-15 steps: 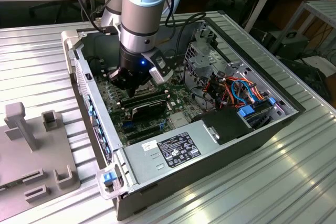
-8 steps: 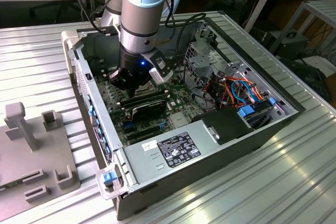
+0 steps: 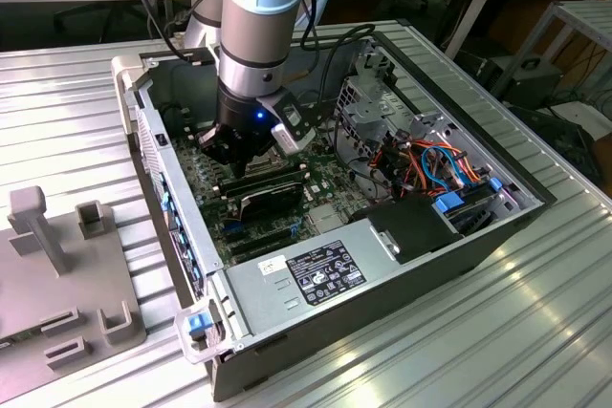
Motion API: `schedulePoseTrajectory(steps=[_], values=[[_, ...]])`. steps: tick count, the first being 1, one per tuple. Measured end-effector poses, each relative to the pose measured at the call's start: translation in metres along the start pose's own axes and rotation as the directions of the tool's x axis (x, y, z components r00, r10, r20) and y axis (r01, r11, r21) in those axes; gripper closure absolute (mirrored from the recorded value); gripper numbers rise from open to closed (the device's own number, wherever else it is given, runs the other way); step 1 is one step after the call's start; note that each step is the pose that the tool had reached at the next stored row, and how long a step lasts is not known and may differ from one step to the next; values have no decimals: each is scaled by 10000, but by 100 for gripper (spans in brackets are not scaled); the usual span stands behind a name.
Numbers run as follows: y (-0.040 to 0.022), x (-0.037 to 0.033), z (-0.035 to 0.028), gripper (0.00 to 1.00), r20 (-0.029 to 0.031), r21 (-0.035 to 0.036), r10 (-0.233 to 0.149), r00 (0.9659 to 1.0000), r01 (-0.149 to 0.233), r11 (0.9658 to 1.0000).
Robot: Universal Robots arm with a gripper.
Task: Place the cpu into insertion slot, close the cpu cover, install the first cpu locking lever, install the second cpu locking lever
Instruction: 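Install the second cpu locking lever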
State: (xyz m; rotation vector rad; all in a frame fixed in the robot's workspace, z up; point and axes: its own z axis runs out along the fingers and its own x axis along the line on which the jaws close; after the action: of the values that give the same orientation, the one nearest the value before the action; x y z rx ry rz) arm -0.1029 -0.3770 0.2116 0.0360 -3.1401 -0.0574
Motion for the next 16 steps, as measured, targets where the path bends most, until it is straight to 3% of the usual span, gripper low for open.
schedulePoseTrajectory(steps=[16], values=[[18,0,34,89,2,-105,1,10000,-1,9999]])
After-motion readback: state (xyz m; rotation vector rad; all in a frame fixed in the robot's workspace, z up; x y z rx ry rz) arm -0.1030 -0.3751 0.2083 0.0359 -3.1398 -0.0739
